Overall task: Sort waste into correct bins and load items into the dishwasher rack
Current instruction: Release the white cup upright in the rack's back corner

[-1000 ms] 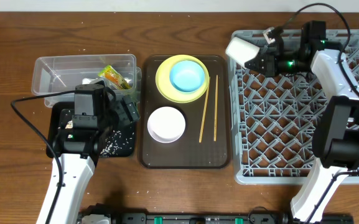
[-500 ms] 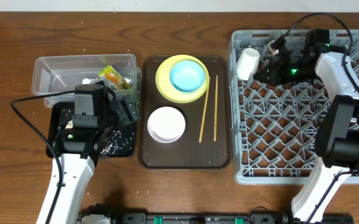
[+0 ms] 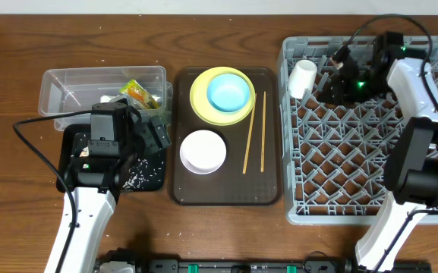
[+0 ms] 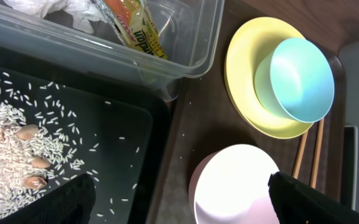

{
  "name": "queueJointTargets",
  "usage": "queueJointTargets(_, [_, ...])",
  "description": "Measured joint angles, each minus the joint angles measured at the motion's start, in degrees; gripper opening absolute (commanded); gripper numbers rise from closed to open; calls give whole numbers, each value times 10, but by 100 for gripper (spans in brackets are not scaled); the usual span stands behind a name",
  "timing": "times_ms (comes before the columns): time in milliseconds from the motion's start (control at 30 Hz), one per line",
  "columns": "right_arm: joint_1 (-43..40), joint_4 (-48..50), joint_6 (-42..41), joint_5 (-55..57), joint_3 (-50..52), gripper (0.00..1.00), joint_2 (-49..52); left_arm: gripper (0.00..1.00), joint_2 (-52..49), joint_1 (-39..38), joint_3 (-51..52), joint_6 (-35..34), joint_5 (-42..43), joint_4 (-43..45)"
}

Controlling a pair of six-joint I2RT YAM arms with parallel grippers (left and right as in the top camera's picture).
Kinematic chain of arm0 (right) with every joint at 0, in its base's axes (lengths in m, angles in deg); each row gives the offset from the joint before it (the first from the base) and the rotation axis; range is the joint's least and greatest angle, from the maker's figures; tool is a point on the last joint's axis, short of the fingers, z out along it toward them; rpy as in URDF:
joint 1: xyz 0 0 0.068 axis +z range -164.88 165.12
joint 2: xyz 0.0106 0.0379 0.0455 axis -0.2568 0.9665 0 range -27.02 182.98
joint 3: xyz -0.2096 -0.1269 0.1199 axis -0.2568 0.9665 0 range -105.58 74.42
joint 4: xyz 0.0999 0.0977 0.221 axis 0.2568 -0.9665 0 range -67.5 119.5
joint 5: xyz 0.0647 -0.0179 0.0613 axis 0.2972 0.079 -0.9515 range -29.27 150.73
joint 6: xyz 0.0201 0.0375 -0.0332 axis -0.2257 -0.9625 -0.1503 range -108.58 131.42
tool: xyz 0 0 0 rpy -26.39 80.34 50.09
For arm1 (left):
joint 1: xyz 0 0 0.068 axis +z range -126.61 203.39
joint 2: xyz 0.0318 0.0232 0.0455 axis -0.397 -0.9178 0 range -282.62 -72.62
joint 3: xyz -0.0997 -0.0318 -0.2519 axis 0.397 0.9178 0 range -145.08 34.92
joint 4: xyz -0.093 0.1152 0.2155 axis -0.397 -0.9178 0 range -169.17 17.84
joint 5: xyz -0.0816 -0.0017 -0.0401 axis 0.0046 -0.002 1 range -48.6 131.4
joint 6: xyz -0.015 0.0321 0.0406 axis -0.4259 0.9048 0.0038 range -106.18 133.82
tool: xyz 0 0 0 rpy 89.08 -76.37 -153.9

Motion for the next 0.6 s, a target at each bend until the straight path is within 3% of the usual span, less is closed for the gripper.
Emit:
queueJointTargets(200, [8,-16,-51,76,-31,2,-42,92,0,0,0,0,0,0])
queueJointTargets(467, [87,-24,-97,138,-38,27,-115,91,0,0,0,0,0,0])
queueJointTargets(500, [98,-27,-101,139,-38,34,-118,91,0,0,0,0,0,0])
queueJointTargets(567, [124,-33,-111,135,-39,58,-119,92,0,0,0,0,0,0])
queueJointTargets(600, [136,-35,-116,129,-39,79,-119,91,0,0,0,0,0,0])
